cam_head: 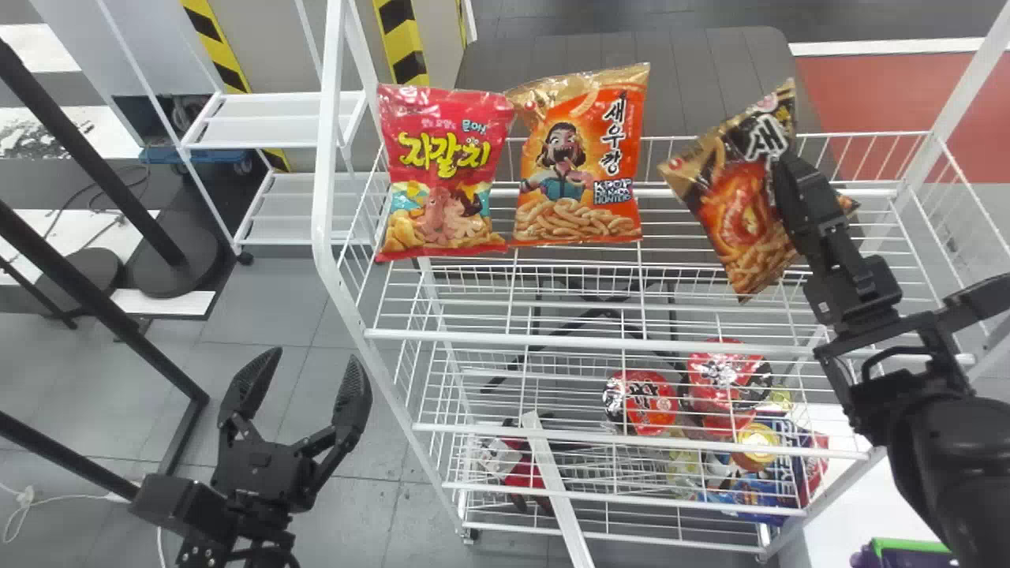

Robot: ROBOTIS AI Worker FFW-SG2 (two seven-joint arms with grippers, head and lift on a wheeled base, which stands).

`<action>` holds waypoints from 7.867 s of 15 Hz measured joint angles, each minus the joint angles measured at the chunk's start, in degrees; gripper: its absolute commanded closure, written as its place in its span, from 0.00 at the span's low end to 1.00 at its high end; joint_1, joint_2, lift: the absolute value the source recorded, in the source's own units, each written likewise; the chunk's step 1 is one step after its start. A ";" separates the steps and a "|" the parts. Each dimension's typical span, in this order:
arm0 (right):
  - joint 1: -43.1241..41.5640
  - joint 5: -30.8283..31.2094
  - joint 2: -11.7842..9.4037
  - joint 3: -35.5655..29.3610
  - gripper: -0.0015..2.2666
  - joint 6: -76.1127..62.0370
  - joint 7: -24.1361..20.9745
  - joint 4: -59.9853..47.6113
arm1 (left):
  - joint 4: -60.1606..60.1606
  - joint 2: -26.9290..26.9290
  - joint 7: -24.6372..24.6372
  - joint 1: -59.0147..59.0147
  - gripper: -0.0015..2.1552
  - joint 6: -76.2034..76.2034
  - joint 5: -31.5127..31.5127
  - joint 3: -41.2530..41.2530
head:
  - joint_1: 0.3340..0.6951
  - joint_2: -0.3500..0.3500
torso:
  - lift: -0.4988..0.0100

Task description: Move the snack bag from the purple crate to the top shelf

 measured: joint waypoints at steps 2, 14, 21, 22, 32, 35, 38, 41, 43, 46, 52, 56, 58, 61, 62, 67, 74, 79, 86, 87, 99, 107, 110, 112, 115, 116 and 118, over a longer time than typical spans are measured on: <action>0.35 -0.03 0.00 -0.15 0.04 0.12 -0.42 -0.16 | -0.15 0.00 0.05 0.22 0.06 -0.17 -0.07 0.07 | 1.00 0.67 | 0.98; 10.97 -1.91 0.00 4.15 0.04 6.98 -7.88 -21.01 | -1.16 0.09 0.14 1.39 0.06 -0.92 -0.11 0.67 | 1.00 0.75 | 0.98; 20.28 18.87 0.00 16.18 0.07 1.27 -30.82 -50.70 | -1.18 0.09 0.20 1.53 0.06 -0.99 -0.11 1.02 | 1.00 0.89 | 0.98; 20.81 22.55 0.00 16.99 0.07 2.08 -33.68 -54.41 | -1.18 0.09 0.22 1.52 0.06 -0.99 -0.11 1.09 | 1.00 0.90 | 0.98; 17.85 33.56 -9.31 2.41 0.07 41.95 -38.85 -70.07 | -2.10 0.15 0.26 2.68 0.06 -1.45 -0.61 1.36 | 1.00 0.68 | 0.98; 16.26 33.50 -13.66 -0.26 0.07 45.67 -36.38 -69.38 | -2.56 -0.39 0.75 3.47 0.06 -2.15 -1.66 1.41 | 1.00 0.62 | 0.98; 14.69 36.08 -14.85 -1.08 0.07 45.64 -33.67 -68.20 | -3.51 -0.89 1.36 4.78 0.06 -2.67 -2.67 1.77 | 1.00 0.57 | 0.98; 14.19 43.91 -14.42 0.92 0.07 41.70 -30.36 -68.25 | -4.54 -1.75 1.54 6.11 0.06 -3.06 -3.63 2.74 | 1.00 0.56 | 0.98; 14.53 47.98 -14.15 3.92 0.07 40.52 -30.84 -68.54 | -4.63 -2.17 1.69 6.33 0.06 -3.04 -4.02 2.96 | 1.00 0.57 | 0.98; 13.94 57.01 -14.04 10.07 0.06 40.26 -31.72 -68.48 | -4.64 -2.67 1.81 6.36 0.06 -2.95 -4.56 2.99 | 1.00 0.59 | 0.98; 12.44 70.49 -13.57 16.64 0.02 35.31 -33.13 -64.25 | -4.11 -2.87 1.81 5.94 0.06 -2.74 -4.59 3.08 | 1.00 0.58 | 0.98; 9.01 71.16 -13.27 18.70 0.01 36.64 -30.49 -57.57 | -3.98 -2.90 1.71 5.66 0.06 -2.40 -4.53 3.08 | 1.00 0.60 | 0.98; 6.19 71.28 -13.22 19.24 0.02 38.11 -27.14 -53.71 | -3.91 -2.90 1.75 5.65 0.06 -2.37 -4.53 3.08 | 1.00 0.61 | 0.98; 2.85 72.31 -13.18 19.98 0.02 38.76 -24.25 -49.87 | -3.66 -2.90 1.81 5.65 0.06 -2.37 -4.44 3.17 | 1.00 0.62 | 0.98; 2.30 72.61 -13.18 20.25 0.02 38.23 -23.97 -49.18 | -3.60 -2.90 1.81 5.65 0.06 -2.37 -4.39 3.21 | 1.00 0.62 | 0.98; -1.33 73.48 -13.09 22.64 0.02 36.53 -21.12 -42.97 | -3.57 -3.24 1.76 5.65 0.06 -2.37 -4.33 3.25 | 1.00 0.64 | 0.98; -4.99 75.85 -12.88 25.45 0.02 35.54 -20.91 -37.22 | -3.47 -3.43 1.81 5.65 0.06 -2.38 -4.42 3.34 | 1.00 0.65 | 0.98; -5.83 75.03 -12.51 25.37 0.07 35.91 -21.58 -34.68 | -3.47 -3.51 1.81 5.65 0.06 -2.38 -4.42 3.35 | 1.00 0.64 | 0.98; -7.24 74.17 -12.09 24.85 0.92 33.64 -22.51 -31.24 | -3.47 -3.51 1.81 5.65 0.06 -2.53 -4.44 3.42 | 1.00 0.64 | 0.98; -7.16 73.72 -12.01 24.45 0.99 33.18 -23.19 -31.22 | -3.47 -3.51 1.87 5.65 0.06 -2.53 -4.44 3.43 | 1.00 0.63 | 0.98; 0.29 63.22 -11.80 19.24 0.99 35.10 -31.67 -40.00 | -3.70 -3.56 2.20 5.92 0.06 -2.64 -4.75 3.43 | 1.00 0.63 | 0.98; 6.42 54.21 -9.49 18.34 0.99 37.75 -43.39 -48.59 | -3.50 -3.95 2.24 5.88 0.06 -2.73 -5.03 3.48 | 1.00 0.66 | 0.98; 8.36 53.36 -7.57 19.98 0.99 32.33 -48.85 -49.50 | -3.25 -3.95 2.24 5.66 0.06 -2.72 -5.03 3.51 | 1.00 0.69 | 0.98; 8.87 52.77 -6.54 21.17 0.99 28.19 -51.10 -49.56 | -3.13 -3.95 2.21 5.50 0.06 -2.70 -5.03 3.47 | 1.00 0.71 | 0.98; 9.07 51.50 -5.42 22.50 0.99 23.91 -53.68 -48.50 | -2.79 -3.95 2.16 5.15 0.06 -2.56 -4.95 3.48 | 1.00 0.74 | 0.98; 9.32 51.21 -4.69 22.61 0.99 22.28 -54.40 -47.71 | -2.60 -3.95 2.16 4.97 0.06 -2.55 -4.93 3.44 | 1.00 0.75 | 0.98; 9.90 50.03 -3.43 22.80 0.99 18.07 -55.92 -45.61 | -2.26 -3.95 2.16 4.59 0.06 -2.55 -4.87 3.26 | 1.00 0.77 | 0.98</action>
